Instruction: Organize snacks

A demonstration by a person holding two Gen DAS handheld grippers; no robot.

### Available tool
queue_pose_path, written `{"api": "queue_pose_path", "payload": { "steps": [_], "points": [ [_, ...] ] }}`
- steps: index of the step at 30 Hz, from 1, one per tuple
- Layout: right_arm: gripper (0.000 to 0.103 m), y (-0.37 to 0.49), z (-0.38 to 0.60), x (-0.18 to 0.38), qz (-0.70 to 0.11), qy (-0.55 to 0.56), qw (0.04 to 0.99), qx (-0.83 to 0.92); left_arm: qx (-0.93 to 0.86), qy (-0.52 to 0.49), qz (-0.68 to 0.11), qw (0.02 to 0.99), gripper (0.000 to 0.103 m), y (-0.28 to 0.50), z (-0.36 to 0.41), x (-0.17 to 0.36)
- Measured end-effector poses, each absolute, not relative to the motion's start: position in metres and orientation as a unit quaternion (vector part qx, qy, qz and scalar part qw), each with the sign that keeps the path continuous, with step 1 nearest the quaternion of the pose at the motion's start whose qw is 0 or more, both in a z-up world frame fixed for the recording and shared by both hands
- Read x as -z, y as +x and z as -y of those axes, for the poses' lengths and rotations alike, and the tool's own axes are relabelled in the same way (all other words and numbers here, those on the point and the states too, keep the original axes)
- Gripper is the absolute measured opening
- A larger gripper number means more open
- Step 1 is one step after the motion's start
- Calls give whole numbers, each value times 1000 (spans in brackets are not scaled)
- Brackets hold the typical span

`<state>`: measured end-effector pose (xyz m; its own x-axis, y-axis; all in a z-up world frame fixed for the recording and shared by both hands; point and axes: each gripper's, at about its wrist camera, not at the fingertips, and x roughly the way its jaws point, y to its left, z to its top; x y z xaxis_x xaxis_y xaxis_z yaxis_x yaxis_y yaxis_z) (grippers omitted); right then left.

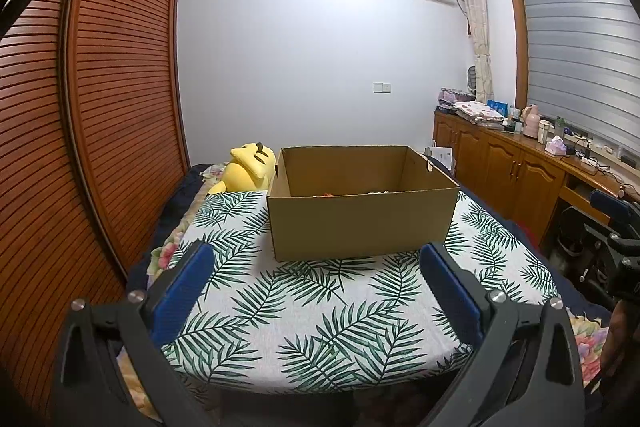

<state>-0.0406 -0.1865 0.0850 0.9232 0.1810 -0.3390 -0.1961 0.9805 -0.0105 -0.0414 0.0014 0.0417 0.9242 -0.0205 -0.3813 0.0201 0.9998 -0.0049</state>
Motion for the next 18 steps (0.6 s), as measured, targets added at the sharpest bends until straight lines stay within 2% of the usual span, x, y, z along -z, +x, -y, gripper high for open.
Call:
{"api": "queue_pose_path", "payload": {
  "steps": [18],
  "points": [
    [103, -42, 188, -81, -173, -21, 980, -97, 9, 0, -195, 981, 103, -43, -2, -42]
  ]
}}
